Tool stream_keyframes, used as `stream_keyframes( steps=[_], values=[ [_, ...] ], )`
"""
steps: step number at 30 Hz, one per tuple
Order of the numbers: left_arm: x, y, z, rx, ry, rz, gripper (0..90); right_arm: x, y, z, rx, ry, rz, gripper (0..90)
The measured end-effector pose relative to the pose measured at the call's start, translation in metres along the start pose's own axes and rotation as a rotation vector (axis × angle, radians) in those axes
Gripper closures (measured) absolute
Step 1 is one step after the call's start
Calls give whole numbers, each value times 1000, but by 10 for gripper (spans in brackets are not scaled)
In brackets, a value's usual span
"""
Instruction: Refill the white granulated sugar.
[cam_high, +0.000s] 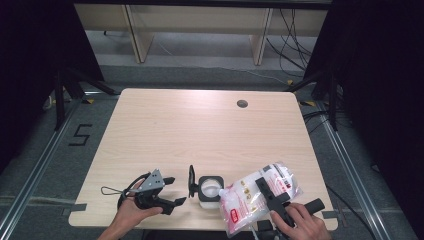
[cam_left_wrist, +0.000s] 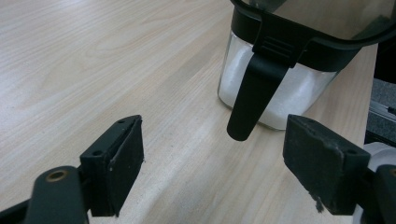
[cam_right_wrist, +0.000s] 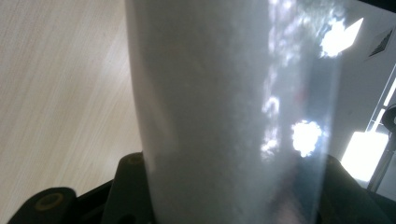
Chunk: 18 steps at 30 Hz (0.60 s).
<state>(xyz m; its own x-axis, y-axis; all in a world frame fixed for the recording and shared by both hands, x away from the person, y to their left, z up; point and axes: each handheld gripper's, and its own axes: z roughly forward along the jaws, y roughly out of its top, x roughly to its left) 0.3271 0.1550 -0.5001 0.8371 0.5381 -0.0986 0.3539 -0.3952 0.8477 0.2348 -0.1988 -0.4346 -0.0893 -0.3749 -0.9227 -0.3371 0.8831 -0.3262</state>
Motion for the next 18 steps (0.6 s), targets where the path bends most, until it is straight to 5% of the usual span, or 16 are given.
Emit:
stream_keyframes(
  steps=[14,15,18],
  values=[
    [1,0,0,10,-2,5,202,0,0,0,0,1,6,566],
    [-1,-1,1,1,-2,-27,202,-1,0,0,-1,3,4,567],
    [1,0,0,13,2,-5,202,0,0,1,-2,6,12,568]
  ],
)
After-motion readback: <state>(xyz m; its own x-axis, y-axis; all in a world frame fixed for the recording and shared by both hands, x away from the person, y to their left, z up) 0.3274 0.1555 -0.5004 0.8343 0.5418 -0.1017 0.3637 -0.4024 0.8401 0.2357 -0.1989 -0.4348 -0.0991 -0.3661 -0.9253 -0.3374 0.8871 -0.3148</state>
